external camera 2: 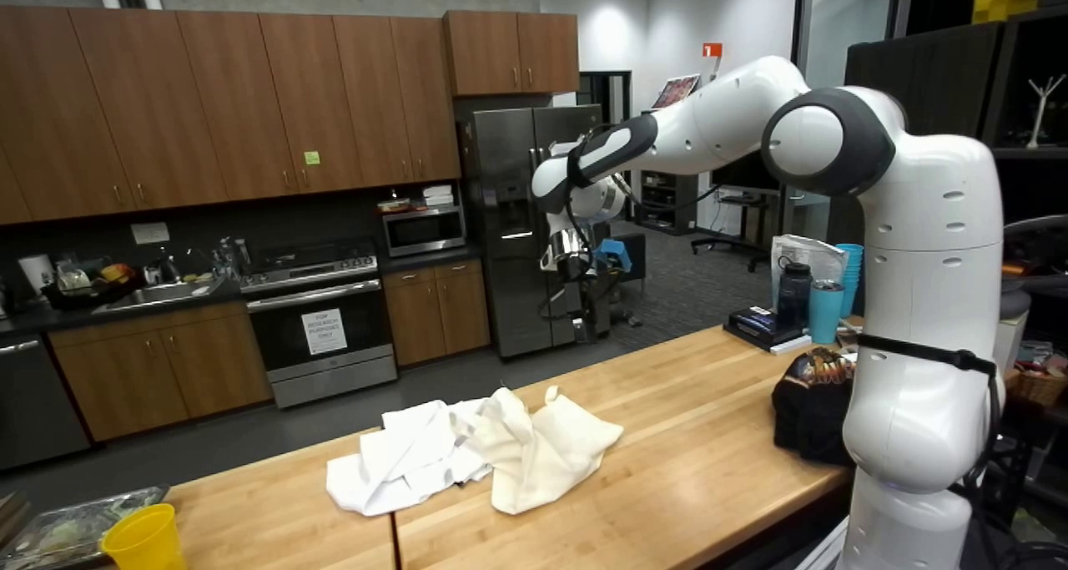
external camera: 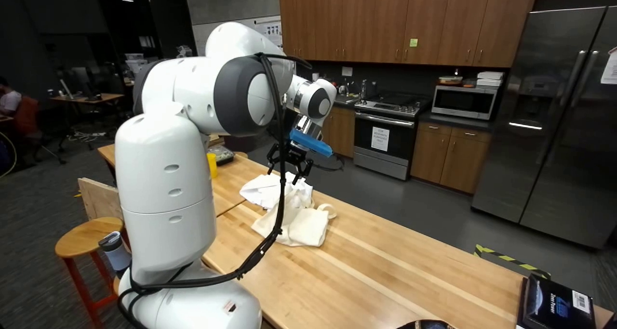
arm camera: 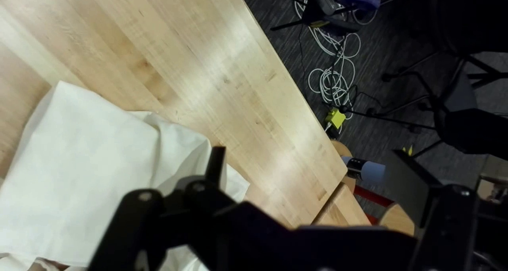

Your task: Move the bag and the white towel to the right

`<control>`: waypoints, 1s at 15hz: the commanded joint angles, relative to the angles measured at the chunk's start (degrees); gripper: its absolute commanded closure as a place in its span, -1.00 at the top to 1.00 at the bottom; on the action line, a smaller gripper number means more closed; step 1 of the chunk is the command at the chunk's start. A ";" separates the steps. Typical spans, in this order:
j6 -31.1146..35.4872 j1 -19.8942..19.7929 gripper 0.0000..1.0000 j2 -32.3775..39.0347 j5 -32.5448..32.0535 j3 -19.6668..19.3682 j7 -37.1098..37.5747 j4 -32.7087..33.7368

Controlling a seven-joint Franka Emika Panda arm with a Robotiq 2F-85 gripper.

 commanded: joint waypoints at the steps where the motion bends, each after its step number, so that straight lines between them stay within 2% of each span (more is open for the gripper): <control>1: 1.55 -0.54 1.00 1.51 2.03 0.63 -1.29 -0.54; 6: 7.44 0.19 1.00 10.23 5.98 2.61 -0.31 5.03; 9: 15.25 0.78 1.00 15.02 7.90 4.30 2.19 9.85; 12: 22.21 1.90 1.00 19.39 6.48 5.60 7.50 14.12; 15: 23.97 4.93 1.00 22.50 0.41 5.17 20.11 15.99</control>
